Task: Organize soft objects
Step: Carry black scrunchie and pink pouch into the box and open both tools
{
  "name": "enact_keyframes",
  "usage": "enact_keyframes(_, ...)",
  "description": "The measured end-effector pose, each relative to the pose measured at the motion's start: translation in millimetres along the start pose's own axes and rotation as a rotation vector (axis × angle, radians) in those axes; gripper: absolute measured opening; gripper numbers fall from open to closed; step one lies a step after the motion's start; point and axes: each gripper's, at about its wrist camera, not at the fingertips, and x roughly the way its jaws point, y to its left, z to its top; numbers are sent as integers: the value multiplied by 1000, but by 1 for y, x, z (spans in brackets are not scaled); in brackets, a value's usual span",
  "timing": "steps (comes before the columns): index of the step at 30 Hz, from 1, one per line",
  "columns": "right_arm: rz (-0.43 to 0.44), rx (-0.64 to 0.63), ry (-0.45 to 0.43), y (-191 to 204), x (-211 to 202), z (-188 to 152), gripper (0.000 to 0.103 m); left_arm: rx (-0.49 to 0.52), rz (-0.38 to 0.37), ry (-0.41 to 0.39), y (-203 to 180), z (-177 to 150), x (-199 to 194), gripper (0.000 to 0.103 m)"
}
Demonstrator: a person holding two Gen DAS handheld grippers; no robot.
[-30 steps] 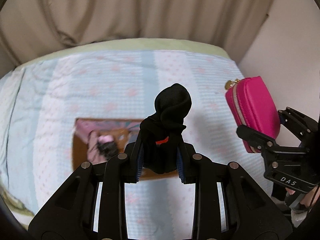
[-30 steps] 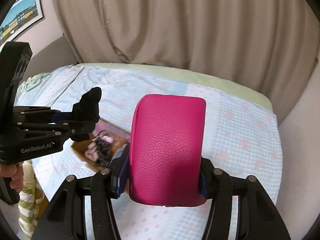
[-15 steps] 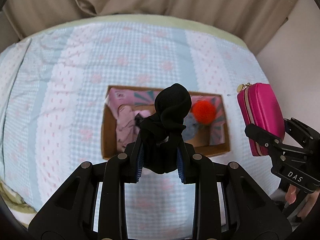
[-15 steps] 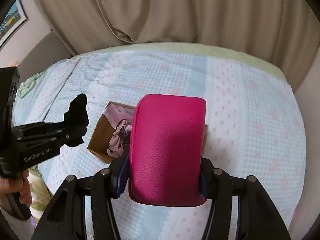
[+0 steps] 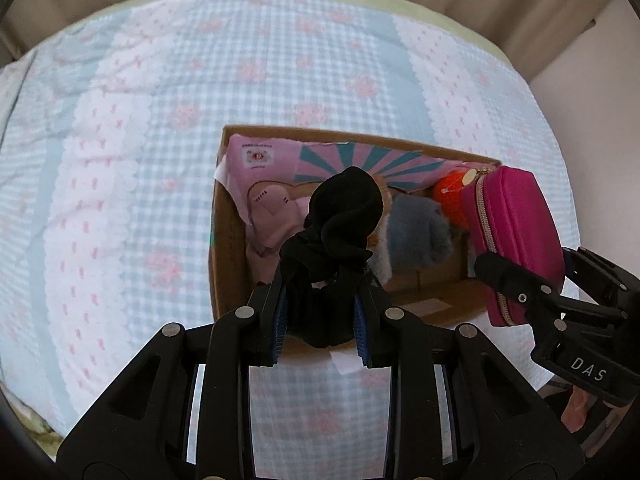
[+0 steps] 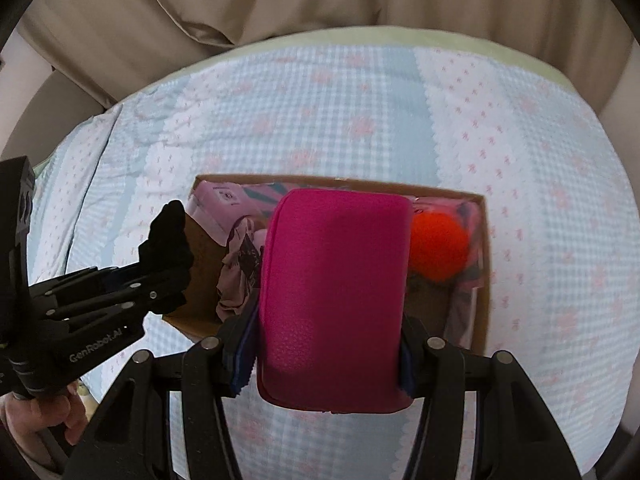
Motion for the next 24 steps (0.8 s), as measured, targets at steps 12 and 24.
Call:
enact_keyframes(12,72,57,118,2,70,36,52,42,33,86,5,18,60,24)
enact_keyframes(24,74,82,191,-9,94,50,80,54,52,81,-5,11,61,95)
